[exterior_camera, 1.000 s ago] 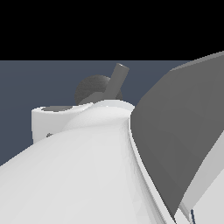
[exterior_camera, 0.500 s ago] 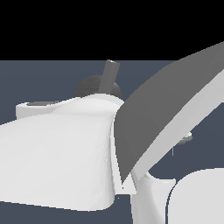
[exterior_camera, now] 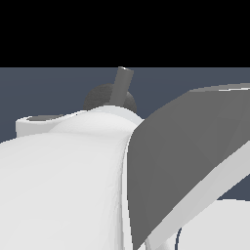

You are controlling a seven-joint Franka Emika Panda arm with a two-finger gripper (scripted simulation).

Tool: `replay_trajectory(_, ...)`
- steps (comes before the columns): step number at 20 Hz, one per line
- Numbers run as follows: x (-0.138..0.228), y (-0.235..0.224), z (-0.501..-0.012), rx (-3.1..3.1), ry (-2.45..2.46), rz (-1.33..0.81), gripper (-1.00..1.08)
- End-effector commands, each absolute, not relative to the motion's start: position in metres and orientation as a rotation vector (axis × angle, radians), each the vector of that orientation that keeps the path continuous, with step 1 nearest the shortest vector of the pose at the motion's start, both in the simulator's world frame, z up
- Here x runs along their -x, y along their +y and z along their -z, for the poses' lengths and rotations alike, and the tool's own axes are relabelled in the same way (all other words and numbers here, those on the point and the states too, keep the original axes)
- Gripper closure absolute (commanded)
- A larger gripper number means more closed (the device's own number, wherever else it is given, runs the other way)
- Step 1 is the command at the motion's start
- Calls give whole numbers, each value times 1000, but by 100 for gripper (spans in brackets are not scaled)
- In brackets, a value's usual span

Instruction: Turn on the faucet by rotating a designated handle.

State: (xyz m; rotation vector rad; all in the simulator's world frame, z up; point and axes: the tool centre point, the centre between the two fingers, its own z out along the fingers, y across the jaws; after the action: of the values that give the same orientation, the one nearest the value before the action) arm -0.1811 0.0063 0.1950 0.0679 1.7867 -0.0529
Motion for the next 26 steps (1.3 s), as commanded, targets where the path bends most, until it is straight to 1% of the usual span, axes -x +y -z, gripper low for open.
replay_trajectory(1, 159, 43, -231, -28, 1679, 35, 108)
replay_trajectory(26, 172, 119, -260, 21, 1589, -17, 108)
